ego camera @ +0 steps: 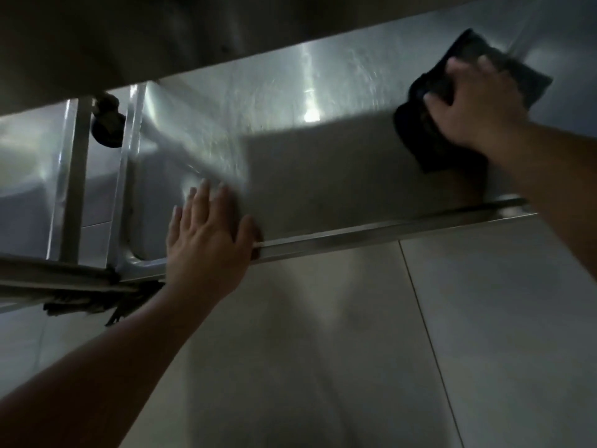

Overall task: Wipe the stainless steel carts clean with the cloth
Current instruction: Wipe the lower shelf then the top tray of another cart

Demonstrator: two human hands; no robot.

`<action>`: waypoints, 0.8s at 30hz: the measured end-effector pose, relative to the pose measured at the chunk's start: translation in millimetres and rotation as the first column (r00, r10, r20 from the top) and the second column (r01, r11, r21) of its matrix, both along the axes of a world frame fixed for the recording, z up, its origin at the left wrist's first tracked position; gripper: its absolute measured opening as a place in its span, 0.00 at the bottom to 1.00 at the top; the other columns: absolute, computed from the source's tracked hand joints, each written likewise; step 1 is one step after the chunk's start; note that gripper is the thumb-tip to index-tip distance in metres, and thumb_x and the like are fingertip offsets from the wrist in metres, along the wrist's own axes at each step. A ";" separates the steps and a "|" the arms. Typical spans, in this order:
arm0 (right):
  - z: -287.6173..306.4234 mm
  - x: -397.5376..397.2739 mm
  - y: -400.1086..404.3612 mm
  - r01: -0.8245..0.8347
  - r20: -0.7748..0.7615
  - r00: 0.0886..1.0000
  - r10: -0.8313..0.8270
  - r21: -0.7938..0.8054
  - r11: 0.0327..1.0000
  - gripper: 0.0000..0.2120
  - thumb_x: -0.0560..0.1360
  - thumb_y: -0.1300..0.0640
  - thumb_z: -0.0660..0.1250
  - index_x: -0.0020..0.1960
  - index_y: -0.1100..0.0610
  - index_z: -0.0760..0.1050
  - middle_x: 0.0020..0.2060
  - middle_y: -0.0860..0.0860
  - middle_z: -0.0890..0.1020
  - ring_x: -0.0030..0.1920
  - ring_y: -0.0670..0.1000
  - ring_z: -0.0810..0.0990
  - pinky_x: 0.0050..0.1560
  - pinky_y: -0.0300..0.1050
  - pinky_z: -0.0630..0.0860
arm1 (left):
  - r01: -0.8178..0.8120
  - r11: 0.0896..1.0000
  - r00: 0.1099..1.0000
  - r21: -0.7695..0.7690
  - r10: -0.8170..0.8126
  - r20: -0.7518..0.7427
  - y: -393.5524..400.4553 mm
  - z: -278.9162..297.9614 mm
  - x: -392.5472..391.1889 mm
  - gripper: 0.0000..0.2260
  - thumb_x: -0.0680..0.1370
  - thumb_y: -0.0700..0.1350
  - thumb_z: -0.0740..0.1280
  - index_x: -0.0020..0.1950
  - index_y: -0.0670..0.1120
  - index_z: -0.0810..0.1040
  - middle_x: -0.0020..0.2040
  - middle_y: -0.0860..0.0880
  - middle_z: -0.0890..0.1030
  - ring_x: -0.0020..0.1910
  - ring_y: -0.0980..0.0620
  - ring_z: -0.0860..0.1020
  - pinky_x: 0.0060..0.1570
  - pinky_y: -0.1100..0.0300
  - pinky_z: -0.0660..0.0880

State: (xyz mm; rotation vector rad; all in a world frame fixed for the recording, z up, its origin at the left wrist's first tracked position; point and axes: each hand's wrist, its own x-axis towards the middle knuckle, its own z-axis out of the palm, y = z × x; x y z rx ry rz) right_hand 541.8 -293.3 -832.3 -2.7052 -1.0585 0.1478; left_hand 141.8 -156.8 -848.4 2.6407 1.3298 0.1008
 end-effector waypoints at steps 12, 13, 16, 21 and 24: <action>4.3 -166.7 156.8 -0.545 -0.057 0.838 0.542 -0.110 0.831 0.32 0.84 0.36 0.50 0.85 0.47 0.53 0.85 0.45 0.53 0.85 0.58 0.45 0.82 0.61 0.42 | -0.087 0.996 0.995 -0.006 0.087 -0.039 -6.8 -9.5 1.3 0.34 0.84 0.64 0.42 0.88 0.51 0.48 0.88 0.49 0.48 0.86 0.52 0.43 0.84 0.50 0.43; 4.6 -189.3 157.4 -0.630 -0.067 0.776 0.627 -0.106 0.769 0.32 0.84 0.36 0.50 0.85 0.45 0.54 0.85 0.43 0.53 0.85 0.56 0.45 0.82 0.60 0.42 | -0.097 0.995 0.995 -0.010 0.097 -0.026 -7.2 -8.6 1.3 0.35 0.84 0.64 0.42 0.88 0.50 0.48 0.88 0.49 0.49 0.86 0.52 0.44 0.84 0.50 0.44; -0.9 -223.0 138.1 -0.766 -0.106 0.641 0.760 -0.042 0.641 0.28 0.84 0.38 0.50 0.83 0.42 0.58 0.83 0.39 0.57 0.84 0.50 0.47 0.83 0.55 0.41 | -0.108 0.994 0.994 0.003 0.108 0.000 -8.0 -8.6 -2.2 0.37 0.84 0.66 0.42 0.88 0.46 0.49 0.88 0.47 0.52 0.87 0.51 0.46 0.85 0.51 0.46; -11.2 -152.4 52.1 -0.724 -0.053 0.689 0.723 -0.003 0.690 0.27 0.82 0.38 0.55 0.80 0.42 0.66 0.81 0.39 0.64 0.83 0.51 0.55 0.82 0.55 0.48 | -0.092 0.996 0.996 0.006 0.092 0.018 -5.8 -16.0 -6.6 0.37 0.84 0.68 0.36 0.88 0.48 0.48 0.88 0.50 0.49 0.86 0.54 0.43 0.84 0.52 0.43; -11.8 -86.1 3.7 -0.440 -0.006 0.898 0.440 0.003 0.898 0.30 0.81 0.37 0.53 0.80 0.45 0.65 0.81 0.48 0.67 0.82 0.56 0.59 0.80 0.58 0.52 | -0.089 0.996 0.996 0.017 0.089 -0.007 -5.2 -20.7 -5.2 0.34 0.85 0.65 0.37 0.88 0.49 0.47 0.88 0.51 0.46 0.86 0.54 0.41 0.83 0.53 0.41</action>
